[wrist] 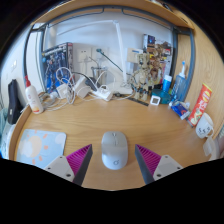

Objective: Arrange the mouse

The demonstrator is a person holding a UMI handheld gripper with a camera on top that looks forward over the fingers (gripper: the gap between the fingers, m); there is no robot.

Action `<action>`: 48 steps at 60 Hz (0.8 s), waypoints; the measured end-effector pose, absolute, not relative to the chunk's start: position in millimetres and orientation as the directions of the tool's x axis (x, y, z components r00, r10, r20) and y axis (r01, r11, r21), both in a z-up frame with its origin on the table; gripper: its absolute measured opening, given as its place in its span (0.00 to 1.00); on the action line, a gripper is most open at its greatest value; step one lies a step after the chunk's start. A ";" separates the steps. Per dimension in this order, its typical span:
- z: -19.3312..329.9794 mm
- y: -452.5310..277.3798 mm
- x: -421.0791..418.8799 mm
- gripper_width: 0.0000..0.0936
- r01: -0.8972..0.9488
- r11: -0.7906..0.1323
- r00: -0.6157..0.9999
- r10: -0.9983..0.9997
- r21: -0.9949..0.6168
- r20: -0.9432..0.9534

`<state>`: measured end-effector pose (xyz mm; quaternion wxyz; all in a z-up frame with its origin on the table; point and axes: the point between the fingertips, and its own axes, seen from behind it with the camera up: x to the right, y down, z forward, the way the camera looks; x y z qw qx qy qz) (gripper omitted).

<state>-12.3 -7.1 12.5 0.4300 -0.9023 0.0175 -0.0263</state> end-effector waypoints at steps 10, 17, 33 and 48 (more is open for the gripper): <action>-8.7 16.7 -10.9 0.95 -0.007 -0.647 0.996 -0.073 -0.762 0.053; -11.5 20.3 -15.0 0.80 -0.023 -0.630 0.998 -0.057 -0.776 0.018; -14.3 17.1 -18.6 0.36 -0.024 -0.670 0.999 -0.037 -0.742 0.000; 37.3 24.6 -11.7 0.31 -0.024 -0.646 0.999 -0.036 -0.763 -0.001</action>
